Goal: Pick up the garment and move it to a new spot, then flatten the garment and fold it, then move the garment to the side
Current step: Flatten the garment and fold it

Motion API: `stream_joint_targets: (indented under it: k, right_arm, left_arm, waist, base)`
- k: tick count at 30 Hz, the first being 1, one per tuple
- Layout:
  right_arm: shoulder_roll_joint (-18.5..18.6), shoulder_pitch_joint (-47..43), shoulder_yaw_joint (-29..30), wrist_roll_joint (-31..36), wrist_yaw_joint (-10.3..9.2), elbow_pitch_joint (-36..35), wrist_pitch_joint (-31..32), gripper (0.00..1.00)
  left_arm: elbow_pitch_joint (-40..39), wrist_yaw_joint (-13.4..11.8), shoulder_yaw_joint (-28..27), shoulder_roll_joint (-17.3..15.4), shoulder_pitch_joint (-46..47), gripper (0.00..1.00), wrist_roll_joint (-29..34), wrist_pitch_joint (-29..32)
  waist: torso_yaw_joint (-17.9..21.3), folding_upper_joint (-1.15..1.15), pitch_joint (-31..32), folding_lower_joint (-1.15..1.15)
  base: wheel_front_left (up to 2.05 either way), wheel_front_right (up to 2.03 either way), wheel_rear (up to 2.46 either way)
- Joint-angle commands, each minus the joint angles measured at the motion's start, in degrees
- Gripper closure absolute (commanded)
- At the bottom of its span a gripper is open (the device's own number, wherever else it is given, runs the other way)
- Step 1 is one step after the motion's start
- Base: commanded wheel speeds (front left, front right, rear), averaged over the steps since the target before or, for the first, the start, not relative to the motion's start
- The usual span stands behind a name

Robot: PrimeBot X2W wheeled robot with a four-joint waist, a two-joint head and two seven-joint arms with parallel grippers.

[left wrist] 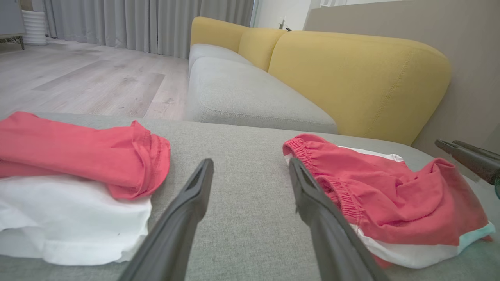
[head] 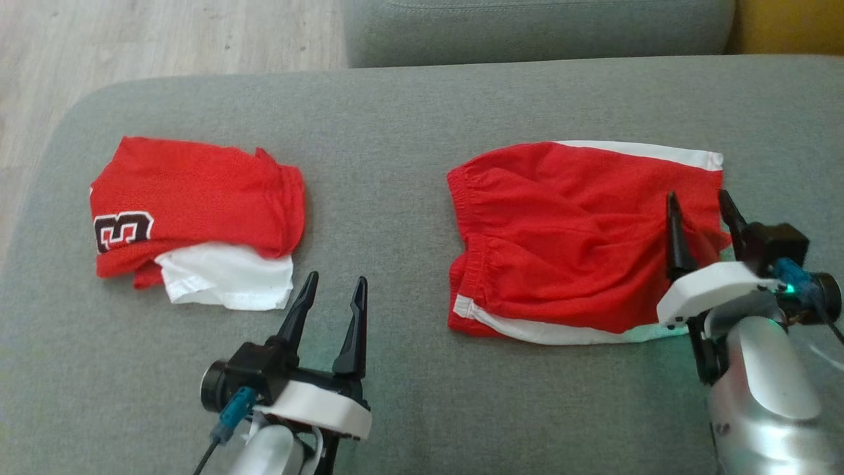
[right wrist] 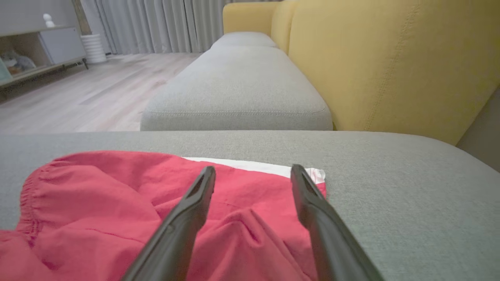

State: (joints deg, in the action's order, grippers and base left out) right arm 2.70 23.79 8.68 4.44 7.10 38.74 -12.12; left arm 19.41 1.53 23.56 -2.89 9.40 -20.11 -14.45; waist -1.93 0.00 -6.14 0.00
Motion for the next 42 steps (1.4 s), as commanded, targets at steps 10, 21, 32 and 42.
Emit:
stream_joint_targets:
  k: [10, 21, 32, 42]
  right_arm:
    - [0.18, -12.31, -3.68, -8.27, 0.39, -13.28, -2.84, 0.00]
    - [0.18, -17.84, -3.24, -8.70, 0.39, -19.06, -2.87, 0.00]
    - [0.18, -17.83, -2.66, -8.99, 0.39, -19.22, -2.87, 0.00]
    - [0.18, -17.08, -3.44, -9.88, 0.39, -19.25, -2.87, 0.00]
  left_arm:
    - [-2.62, 0.19, -3.22, 0.02, 1.06, 0.00, 0.73, -0.55]
    - [-1.56, 2.12, -1.58, 0.02, 1.73, 0.00, 1.69, -0.55]
    - [5.08, 5.76, 11.15, -0.06, 6.86, 0.00, 0.85, 4.22]
    - [11.45, 1.78, 11.11, -1.66, 12.06, 0.00, 0.57, 6.83]
  waist:
    - [3.96, 0.00, 1.84, 0.00]
    - [6.43, 0.00, 1.60, 0.00]
    - [7.68, 0.00, 0.15, 0.00]
    - [10.37, 0.00, -1.69, 0.00]
  base:
    - [0.00, 0.00, 0.00]
    - [0.00, 0.00, 0.00]
    - [0.00, 0.00, 0.00]
    - [0.00, 0.00, 0.00]
